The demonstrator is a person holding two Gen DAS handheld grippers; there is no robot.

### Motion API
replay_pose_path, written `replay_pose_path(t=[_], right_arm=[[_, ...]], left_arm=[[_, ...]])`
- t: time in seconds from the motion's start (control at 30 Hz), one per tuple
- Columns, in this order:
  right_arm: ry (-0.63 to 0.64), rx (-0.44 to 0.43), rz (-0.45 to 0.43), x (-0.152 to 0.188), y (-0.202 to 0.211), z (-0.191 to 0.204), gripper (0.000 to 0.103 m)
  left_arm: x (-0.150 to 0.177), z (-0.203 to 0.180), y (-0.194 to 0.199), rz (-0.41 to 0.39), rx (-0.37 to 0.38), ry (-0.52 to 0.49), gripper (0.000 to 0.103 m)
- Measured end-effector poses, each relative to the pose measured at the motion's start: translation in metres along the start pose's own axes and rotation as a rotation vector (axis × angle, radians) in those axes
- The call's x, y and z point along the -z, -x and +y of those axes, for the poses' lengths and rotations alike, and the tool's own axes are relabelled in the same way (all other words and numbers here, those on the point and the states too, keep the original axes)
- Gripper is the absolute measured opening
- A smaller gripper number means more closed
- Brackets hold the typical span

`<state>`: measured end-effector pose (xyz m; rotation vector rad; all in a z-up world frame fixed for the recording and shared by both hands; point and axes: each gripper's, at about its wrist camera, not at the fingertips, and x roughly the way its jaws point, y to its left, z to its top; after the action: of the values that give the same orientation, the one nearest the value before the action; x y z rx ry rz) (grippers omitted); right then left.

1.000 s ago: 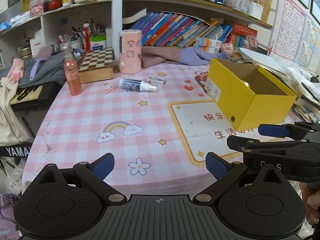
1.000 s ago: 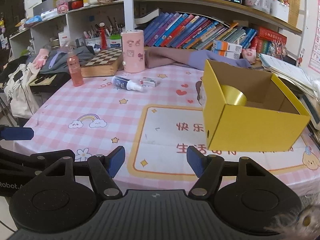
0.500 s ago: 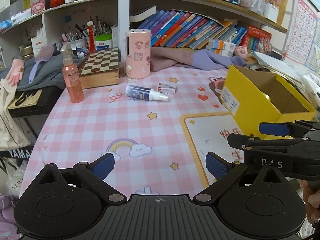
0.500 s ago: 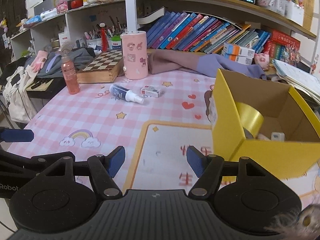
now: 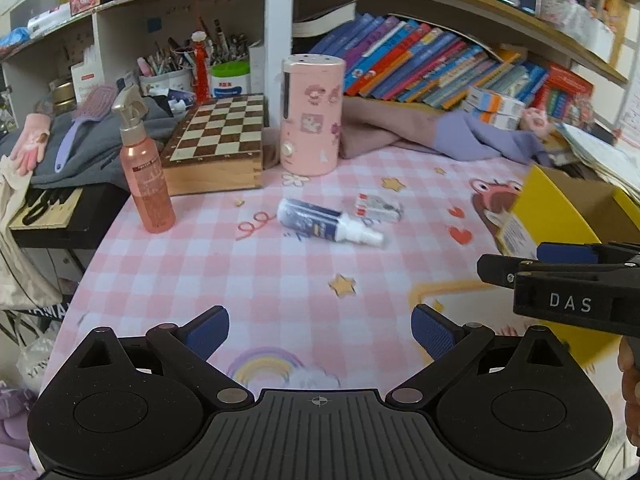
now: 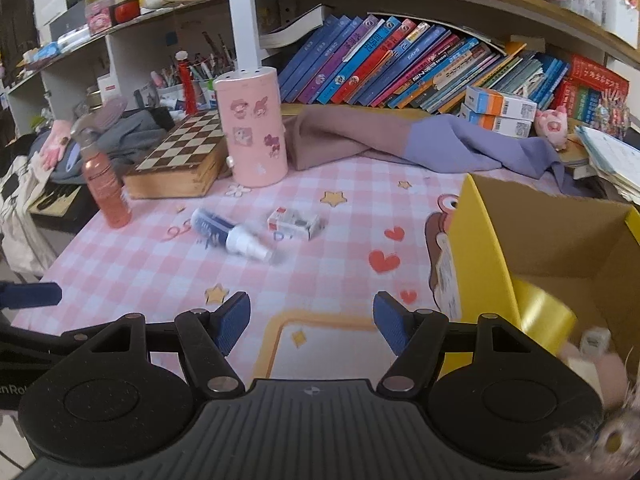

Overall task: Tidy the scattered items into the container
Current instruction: 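Move the left tool toward the white-blue spray bottle while the right tool approaches the small white card box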

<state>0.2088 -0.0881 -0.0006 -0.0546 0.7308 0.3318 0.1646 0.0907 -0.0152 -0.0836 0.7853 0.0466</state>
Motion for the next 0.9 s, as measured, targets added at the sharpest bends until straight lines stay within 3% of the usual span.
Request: replay_pose_path(t=[0.6, 0.9], right_arm=[[-0.030, 0.025, 0.043, -0.085, -0.108, -0.013, 0.066], [-0.045, 0.059, 0.063, -0.087, -0.135, -0.016, 0.066]], left_arm=[[-0.060, 0.029, -0.103, 0.028, -0.027, 0.206, 0.097], [-0.075, 0.028, -0.147, 0.053, -0.032, 0.299, 0.083]])
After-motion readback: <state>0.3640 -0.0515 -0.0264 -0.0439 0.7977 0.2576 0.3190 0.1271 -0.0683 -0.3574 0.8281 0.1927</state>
